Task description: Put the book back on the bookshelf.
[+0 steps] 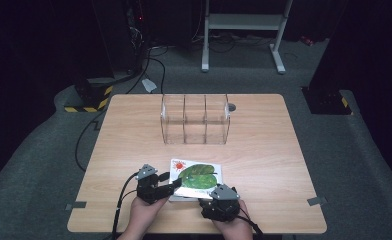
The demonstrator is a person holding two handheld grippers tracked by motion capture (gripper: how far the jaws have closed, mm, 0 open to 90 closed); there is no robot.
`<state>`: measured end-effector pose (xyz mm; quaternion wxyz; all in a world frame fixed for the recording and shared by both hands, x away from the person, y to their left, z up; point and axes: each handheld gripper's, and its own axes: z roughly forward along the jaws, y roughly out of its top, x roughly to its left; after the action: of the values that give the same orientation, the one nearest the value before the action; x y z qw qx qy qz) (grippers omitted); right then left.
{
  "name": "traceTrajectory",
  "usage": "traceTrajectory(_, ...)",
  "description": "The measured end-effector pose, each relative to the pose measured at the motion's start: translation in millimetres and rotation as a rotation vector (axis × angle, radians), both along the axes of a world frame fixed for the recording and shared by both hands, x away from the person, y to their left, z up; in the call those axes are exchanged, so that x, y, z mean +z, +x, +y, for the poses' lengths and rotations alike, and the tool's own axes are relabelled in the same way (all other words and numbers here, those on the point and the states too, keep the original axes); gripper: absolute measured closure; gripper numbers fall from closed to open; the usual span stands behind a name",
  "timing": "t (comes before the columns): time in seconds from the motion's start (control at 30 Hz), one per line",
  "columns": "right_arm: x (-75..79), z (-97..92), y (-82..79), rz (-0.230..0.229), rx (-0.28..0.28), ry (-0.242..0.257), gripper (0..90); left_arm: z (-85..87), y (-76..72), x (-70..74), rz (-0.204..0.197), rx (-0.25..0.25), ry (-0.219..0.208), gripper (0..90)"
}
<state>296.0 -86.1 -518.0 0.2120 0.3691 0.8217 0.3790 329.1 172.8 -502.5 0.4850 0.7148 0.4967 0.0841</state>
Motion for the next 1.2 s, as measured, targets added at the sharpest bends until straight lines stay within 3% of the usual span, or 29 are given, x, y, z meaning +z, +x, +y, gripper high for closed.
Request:
traceTrajectory(0.1, -0.1, -0.2, 0.0, 0.000, 0.002, -0.002, 20.5, -3.6, 3.0, -1.9, 0.023, -0.016, -0.008, 41.0)
traceTrajectory(0.3, 0.9, -2.2, -1.1, 0.008, 0.015, -0.003, 21.5, -3.7, 6.1, -1.7, 0.020, -0.044, -0.003, 48.0)
traceTrajectory(0.47, 4.6, -10.5, -4.2, 0.032, 0.043, 0.080, 26.7, -0.9, 7.2, -2.8, 0.020, -0.066, 0.018, 53.5)
traceTrajectory(0.6, 8.7, -19.4, -0.9, 0.020, 0.003, 0.128, 27.9, 1.4, 7.8, -3.0, 0.012, -0.105, 0.054, 56.9)
traceTrajectory(0.73, 8.7, -30.4, 7.0, 0.030, -0.045, 0.172, 30.3, 1.0, 6.9, -3.3, -0.013, -0.129, 0.096, 58.6)
traceTrajectory(0.93, 1.1, -38.8, 19.2, 0.056, -0.032, 0.203, 33.7, 0.7, 3.8, -4.8, -0.070, -0.156, 0.139, 60.1)
traceTrajectory(1.13, -1.1, -40.8, 24.1, 0.036, -0.038, 0.199, 32.2, -0.7, -1.8, -3.1, -0.134, -0.168, 0.163, 60.9)
traceTrajectory(1.2, -0.5, -41.4, 26.7, 0.062, -0.053, 0.199, 28.2, -1.3, -3.8, -1.6, -0.160, -0.172, 0.171, 61.6)
